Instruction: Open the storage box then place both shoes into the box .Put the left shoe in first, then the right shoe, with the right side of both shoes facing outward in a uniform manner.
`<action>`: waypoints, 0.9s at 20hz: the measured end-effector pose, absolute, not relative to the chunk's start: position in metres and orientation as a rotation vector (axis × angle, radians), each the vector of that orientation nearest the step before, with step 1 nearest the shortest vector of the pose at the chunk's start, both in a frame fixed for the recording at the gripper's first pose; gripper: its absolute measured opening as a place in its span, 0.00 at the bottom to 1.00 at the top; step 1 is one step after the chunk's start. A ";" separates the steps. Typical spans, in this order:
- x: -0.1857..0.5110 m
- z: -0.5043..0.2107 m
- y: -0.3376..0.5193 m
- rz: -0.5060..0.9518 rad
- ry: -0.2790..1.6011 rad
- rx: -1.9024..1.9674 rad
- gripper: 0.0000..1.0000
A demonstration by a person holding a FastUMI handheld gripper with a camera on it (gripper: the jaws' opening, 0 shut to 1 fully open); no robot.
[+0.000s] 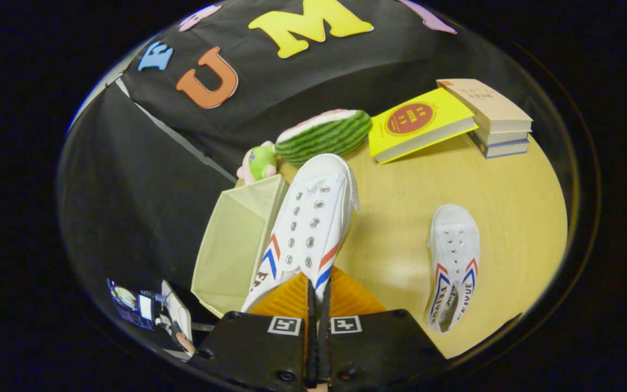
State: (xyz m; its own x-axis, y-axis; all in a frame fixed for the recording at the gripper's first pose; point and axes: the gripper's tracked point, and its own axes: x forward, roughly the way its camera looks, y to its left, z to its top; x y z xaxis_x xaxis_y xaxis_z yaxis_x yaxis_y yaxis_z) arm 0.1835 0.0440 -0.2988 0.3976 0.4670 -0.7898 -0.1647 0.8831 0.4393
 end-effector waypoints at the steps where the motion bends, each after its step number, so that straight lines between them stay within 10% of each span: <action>1: 0.185 -0.289 0.054 0.408 1.077 0.330 0.06; 18: 0.161 -0.339 0.226 0.442 1.142 0.340 0.06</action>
State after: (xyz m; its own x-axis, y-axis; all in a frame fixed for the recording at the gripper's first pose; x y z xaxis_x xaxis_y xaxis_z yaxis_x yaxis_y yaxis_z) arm 0.1609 0.2264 -0.3392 0.3458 0.5016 -0.7930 -0.1631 0.8644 0.4756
